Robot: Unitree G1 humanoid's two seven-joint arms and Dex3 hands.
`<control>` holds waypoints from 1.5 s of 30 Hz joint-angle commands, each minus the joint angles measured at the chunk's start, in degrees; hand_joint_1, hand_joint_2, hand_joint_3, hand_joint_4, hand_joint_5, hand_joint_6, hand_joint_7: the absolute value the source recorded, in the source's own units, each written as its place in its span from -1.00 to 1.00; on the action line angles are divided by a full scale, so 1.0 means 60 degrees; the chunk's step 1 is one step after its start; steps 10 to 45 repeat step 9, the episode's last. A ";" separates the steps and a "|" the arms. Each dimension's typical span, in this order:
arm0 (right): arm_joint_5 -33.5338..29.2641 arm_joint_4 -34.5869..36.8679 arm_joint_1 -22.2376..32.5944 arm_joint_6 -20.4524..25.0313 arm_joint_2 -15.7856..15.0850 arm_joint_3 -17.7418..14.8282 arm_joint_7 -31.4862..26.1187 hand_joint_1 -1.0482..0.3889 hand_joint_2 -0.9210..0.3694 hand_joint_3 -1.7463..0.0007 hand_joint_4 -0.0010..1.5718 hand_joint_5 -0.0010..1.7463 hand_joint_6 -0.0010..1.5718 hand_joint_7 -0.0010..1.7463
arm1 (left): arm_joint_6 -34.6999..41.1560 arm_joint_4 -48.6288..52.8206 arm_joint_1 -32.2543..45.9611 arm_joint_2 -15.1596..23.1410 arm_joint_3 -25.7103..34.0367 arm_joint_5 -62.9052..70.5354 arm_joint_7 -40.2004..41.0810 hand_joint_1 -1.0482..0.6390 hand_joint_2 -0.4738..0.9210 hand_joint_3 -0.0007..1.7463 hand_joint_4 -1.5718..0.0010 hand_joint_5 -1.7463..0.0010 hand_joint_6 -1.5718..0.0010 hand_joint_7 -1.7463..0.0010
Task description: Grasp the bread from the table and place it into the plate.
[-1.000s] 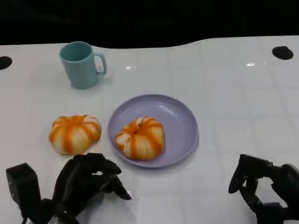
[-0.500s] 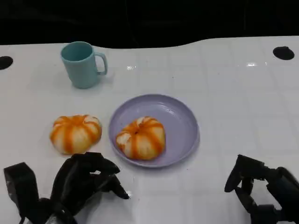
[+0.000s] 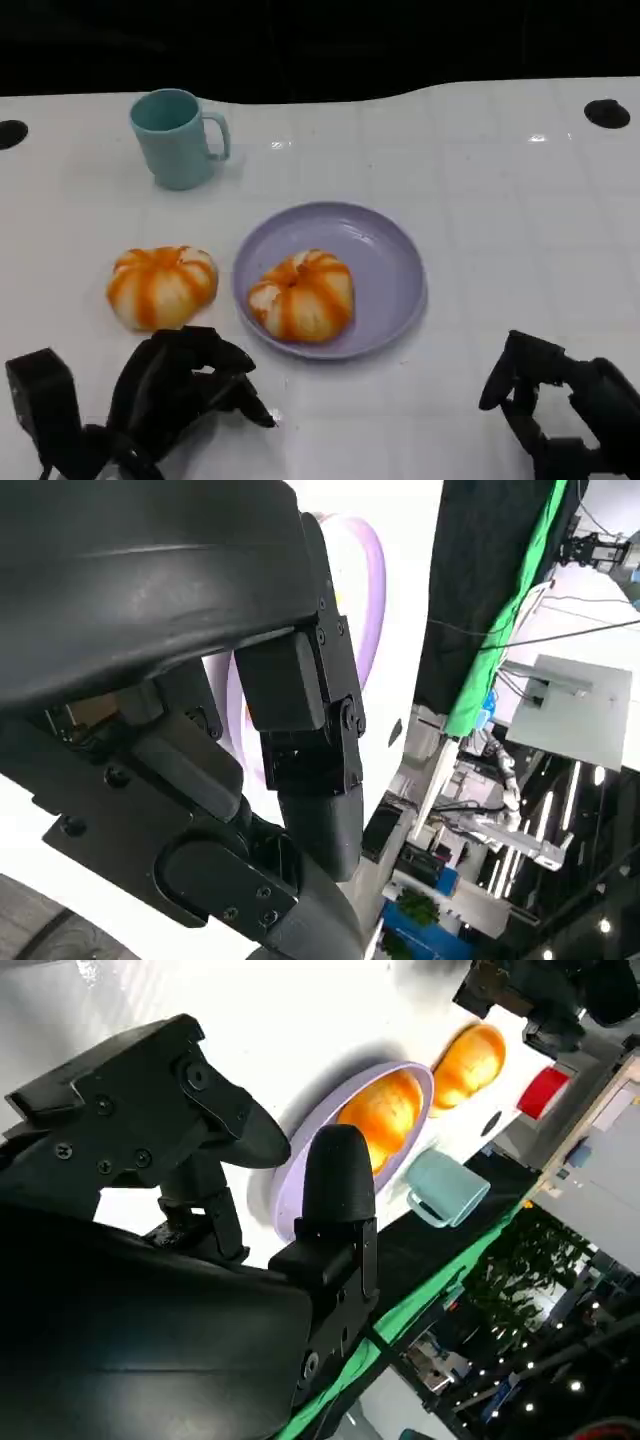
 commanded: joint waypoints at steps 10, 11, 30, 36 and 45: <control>0.0105 0.0175 -0.0031 -0.0378 0.0005 -0.0191 -0.0199 0.32 -0.36 -0.44 -0.13 1.00 -0.39 0.84 | 0.0160 -0.0164 0.0133 0.0188 0.0098 -0.0173 -0.0130 -1.00 0.68 -1.00 -1.00 0.34 -1.00 0.77; 0.0105 0.0175 -0.0031 -0.0378 0.0005 -0.0191 -0.0199 0.32 -0.36 -0.44 -0.13 1.00 -0.39 0.84 | 0.0160 -0.0164 0.0133 0.0188 0.0098 -0.0173 -0.0130 -1.00 0.68 -1.00 -1.00 0.34 -1.00 0.77; 0.0105 0.0175 -0.0031 -0.0378 0.0005 -0.0191 -0.0199 0.32 -0.36 -0.44 -0.13 1.00 -0.39 0.84 | 0.0160 -0.0164 0.0133 0.0188 0.0098 -0.0173 -0.0130 -1.00 0.68 -1.00 -1.00 0.34 -1.00 0.77; 0.0105 0.0175 -0.0031 -0.0378 0.0005 -0.0191 -0.0199 0.32 -0.36 -0.44 -0.13 1.00 -0.39 0.84 | 0.0160 -0.0164 0.0133 0.0188 0.0098 -0.0173 -0.0130 -1.00 0.68 -1.00 -1.00 0.34 -1.00 0.77; 0.0105 0.0175 -0.0031 -0.0378 0.0005 -0.0191 -0.0199 0.32 -0.36 -0.44 -0.13 1.00 -0.39 0.84 | 0.0160 -0.0164 0.0133 0.0188 0.0098 -0.0173 -0.0130 -1.00 0.68 -1.00 -1.00 0.34 -1.00 0.77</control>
